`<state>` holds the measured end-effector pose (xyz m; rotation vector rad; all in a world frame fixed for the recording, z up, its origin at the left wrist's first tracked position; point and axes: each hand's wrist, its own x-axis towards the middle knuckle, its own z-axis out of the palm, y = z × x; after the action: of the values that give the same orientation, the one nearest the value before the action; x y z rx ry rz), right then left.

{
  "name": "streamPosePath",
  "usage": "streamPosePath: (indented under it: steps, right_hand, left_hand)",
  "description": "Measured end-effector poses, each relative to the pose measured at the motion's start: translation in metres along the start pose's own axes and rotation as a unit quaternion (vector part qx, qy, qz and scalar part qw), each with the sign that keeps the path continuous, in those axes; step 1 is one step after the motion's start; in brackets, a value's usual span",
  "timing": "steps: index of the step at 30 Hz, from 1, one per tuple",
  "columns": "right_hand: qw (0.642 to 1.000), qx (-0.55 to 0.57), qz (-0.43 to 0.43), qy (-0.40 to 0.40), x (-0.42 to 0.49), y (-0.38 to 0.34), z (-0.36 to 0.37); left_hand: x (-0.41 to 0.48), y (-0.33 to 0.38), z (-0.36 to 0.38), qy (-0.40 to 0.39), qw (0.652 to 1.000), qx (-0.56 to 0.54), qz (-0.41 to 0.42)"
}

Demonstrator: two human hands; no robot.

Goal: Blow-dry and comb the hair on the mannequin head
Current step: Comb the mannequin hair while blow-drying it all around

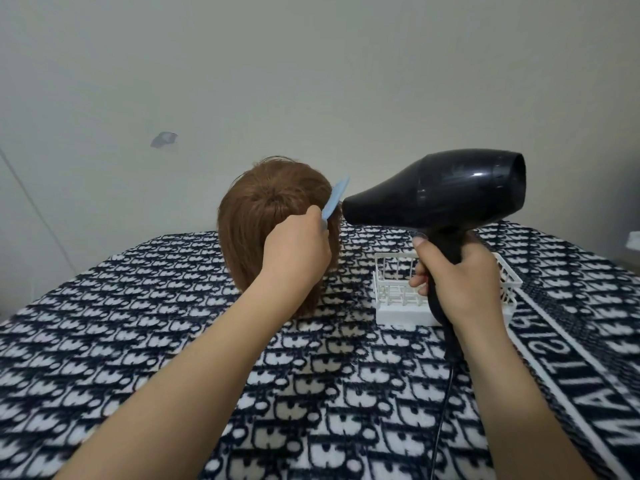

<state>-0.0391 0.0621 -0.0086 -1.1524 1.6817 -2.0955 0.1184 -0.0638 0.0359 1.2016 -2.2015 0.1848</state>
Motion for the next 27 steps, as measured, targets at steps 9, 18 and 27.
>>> streamPosePath:
  steps: [9, 18, 27]
  right_hand:
    - [1.0, -0.005, 0.008, -0.001, 0.001, -0.001, -0.002]
    - [0.997, -0.076, 0.019, -0.023, 0.005, 0.001, -0.006]
    - [0.99, -0.131, 0.02, -0.044, 0.005, 0.002, -0.004]
  left_hand:
    - [-0.02, -0.007, 0.035, -0.095, 0.995, 0.011, -0.014]
    - [-0.032, -0.017, 0.05, -0.107, 0.994, 0.022, 0.001]
    - [-0.057, -0.023, 0.067, -0.194, 0.976, 0.081, 0.05]
